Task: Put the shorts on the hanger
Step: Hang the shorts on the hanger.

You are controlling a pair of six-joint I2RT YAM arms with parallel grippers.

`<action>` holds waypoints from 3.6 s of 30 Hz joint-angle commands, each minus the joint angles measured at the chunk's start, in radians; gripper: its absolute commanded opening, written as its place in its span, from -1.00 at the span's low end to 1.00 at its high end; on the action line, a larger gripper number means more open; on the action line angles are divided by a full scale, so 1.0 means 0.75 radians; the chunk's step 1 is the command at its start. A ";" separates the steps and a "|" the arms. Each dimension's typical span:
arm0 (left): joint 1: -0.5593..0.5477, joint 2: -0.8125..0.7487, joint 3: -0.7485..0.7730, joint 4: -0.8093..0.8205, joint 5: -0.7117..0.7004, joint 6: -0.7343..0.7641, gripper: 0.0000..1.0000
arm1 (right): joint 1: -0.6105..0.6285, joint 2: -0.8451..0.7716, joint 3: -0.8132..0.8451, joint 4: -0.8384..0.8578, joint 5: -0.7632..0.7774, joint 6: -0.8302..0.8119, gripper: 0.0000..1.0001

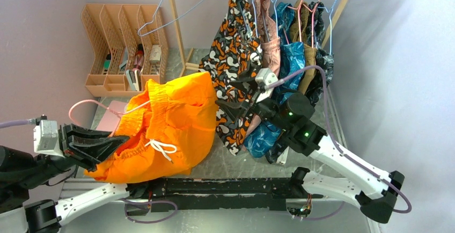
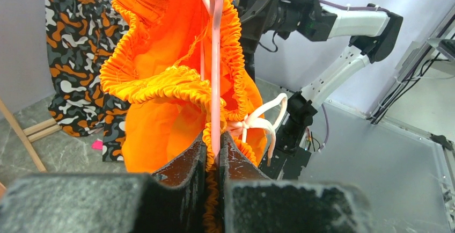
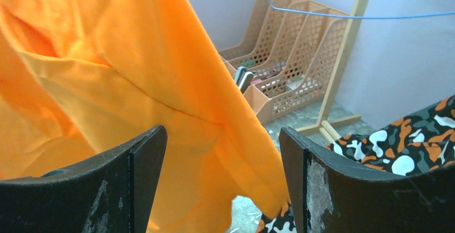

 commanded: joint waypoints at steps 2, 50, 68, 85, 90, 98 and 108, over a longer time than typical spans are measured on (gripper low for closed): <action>-0.006 0.061 0.052 0.047 0.083 0.023 -0.86 | 0.002 -0.196 0.001 -0.135 -0.139 0.004 0.61; -0.004 0.343 0.227 -0.157 0.149 0.094 -0.86 | 0.002 -0.104 0.411 -0.611 0.041 0.068 -1.00; -0.004 0.210 0.137 -0.093 0.088 0.055 -0.86 | 0.002 -0.141 0.434 -0.945 -0.030 0.058 0.11; -0.005 0.180 -0.086 0.100 -0.137 0.012 -0.86 | 0.027 0.053 0.376 -0.477 -0.155 0.300 0.19; -0.005 0.197 -0.140 0.161 -0.150 0.024 -0.86 | 0.052 0.124 0.379 -0.376 -0.035 0.408 0.20; -0.004 0.213 -0.162 0.194 -0.265 0.009 -0.86 | 0.292 0.277 0.470 -0.405 0.254 0.385 0.27; -0.005 0.234 -0.177 0.182 -0.311 -0.019 -0.86 | 0.347 0.358 0.486 -0.393 0.550 0.505 0.29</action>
